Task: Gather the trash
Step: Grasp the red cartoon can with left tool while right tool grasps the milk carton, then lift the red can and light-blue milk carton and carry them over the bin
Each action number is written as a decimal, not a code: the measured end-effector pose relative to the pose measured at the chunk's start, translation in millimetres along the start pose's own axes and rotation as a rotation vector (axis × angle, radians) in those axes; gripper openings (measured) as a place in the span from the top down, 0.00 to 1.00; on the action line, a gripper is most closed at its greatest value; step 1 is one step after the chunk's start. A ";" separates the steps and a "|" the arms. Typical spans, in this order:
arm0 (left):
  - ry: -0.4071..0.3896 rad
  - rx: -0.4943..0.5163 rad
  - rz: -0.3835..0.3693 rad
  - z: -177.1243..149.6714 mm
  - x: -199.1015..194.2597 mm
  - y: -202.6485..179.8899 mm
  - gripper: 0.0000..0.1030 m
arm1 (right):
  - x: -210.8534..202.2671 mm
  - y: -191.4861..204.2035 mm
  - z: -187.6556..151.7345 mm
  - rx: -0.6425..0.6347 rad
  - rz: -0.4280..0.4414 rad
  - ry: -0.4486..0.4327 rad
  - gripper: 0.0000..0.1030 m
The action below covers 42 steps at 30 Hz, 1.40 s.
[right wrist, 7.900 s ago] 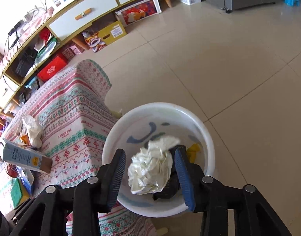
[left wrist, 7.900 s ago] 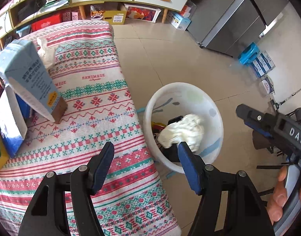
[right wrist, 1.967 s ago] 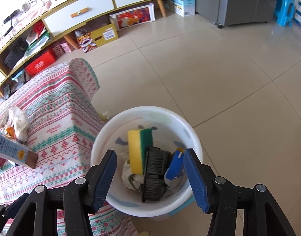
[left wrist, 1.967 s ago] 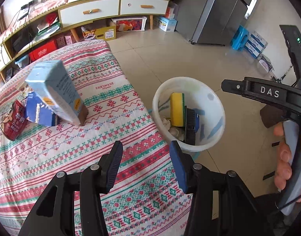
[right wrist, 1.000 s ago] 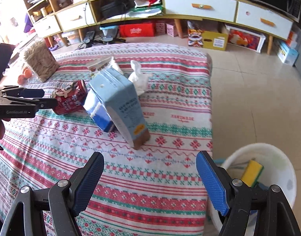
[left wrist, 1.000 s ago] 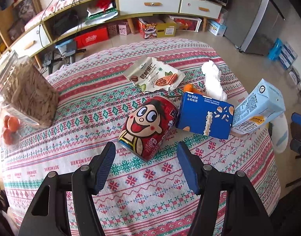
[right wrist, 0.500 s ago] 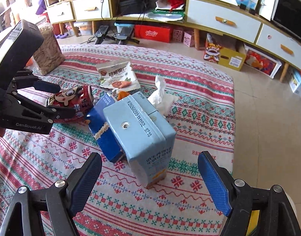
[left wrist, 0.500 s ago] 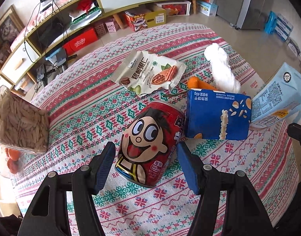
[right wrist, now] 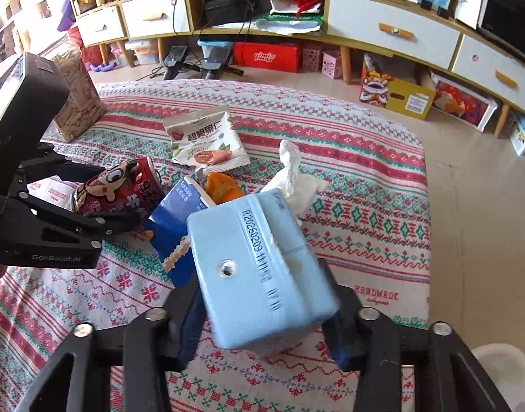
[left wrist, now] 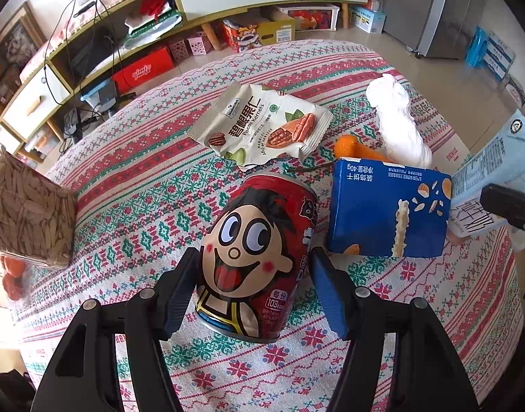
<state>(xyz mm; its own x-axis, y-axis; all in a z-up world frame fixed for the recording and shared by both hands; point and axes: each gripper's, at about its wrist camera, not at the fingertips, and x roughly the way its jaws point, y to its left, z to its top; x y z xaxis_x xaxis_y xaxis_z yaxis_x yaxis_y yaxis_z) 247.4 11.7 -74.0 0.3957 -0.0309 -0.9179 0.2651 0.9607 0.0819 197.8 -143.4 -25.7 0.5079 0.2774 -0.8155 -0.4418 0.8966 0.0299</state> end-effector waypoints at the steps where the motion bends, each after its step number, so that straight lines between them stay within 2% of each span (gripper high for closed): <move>1: -0.004 -0.001 0.004 -1.0 -0.4 -0.3 0.35 | -1.6 1.1 -0.2 0.003 -0.002 -0.001 0.60; 7: -0.004 -0.006 0.041 -6.1 -4.3 -7.3 0.35 | -17.5 -5.7 -3.9 0.048 -0.015 -0.005 0.60; 12: 0.004 0.006 0.106 -11.6 -9.3 -20.5 0.36 | -24.7 -16.8 -10.6 0.098 -0.036 0.014 0.60; 16: 0.008 -0.016 0.111 -16.4 -17.0 -24.7 0.36 | -24.8 -20.8 -15.7 0.118 -0.055 0.034 0.60; 22: 0.004 -0.062 0.116 -26.0 -32.2 -25.2 0.36 | -33.1 -16.7 -18.3 0.113 -0.062 0.020 0.60; 25: -0.005 -0.096 0.107 -30.8 -44.3 -21.7 0.36 | -37.9 -15.5 -19.5 0.114 -0.068 0.009 0.60; 30: -0.063 -0.125 0.083 -35.2 -76.9 -27.4 0.36 | -49.9 -17.3 -24.2 0.117 -0.084 -0.014 0.60; 36: -0.110 -0.089 0.019 -39.0 -100.9 -62.5 0.36 | -63.1 -25.0 -32.8 0.145 -0.096 -0.022 0.60; 42: -0.124 -0.043 -0.058 -42.5 -112.4 -101.8 0.36 | -83.2 -35.1 -45.1 0.172 -0.091 -0.040 0.60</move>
<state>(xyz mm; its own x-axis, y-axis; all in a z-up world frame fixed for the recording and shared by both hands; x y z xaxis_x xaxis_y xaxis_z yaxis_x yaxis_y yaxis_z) 138.6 -71.0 4.3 0.4868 -0.1183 -0.8655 0.2540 0.9672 0.0107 137.7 -213.5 14.9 0.5703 0.2028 -0.7960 -0.2613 0.9635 0.0583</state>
